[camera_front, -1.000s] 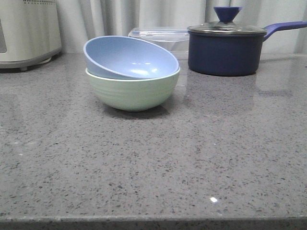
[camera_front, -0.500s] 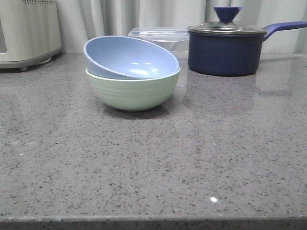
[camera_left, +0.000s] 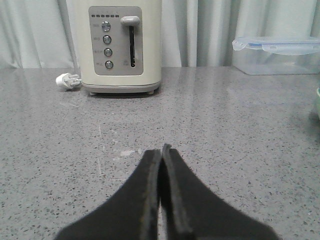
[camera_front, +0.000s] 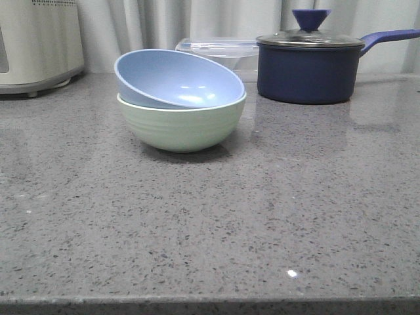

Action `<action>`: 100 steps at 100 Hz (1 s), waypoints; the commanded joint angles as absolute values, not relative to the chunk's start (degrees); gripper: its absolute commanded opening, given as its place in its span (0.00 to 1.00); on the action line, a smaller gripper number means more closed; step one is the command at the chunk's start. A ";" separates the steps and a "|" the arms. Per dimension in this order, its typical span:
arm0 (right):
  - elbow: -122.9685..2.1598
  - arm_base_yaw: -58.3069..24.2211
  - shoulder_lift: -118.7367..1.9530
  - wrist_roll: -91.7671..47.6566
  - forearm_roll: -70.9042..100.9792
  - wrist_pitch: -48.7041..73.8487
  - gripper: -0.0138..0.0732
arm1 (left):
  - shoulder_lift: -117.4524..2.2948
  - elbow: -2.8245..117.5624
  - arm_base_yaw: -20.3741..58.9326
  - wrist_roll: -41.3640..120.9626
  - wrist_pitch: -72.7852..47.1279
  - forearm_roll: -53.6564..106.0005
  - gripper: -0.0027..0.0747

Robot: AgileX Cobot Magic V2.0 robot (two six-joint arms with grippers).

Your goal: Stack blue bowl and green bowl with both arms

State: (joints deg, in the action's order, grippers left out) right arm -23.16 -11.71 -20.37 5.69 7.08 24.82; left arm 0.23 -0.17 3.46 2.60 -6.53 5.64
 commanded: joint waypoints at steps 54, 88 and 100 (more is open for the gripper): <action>-24.71 -11.26 -20.65 5.37 6.72 20.42 0.08 | 2.18 -2.38 3.36 2.59 -1.81 5.81 0.01; -24.64 -11.26 -20.16 5.37 6.68 20.20 0.08 | 2.18 -2.38 3.36 2.59 -1.81 5.81 0.01; -23.99 -9.65 -19.93 5.37 5.36 19.34 0.08 | 2.18 -2.38 3.36 2.59 -1.81 5.81 0.01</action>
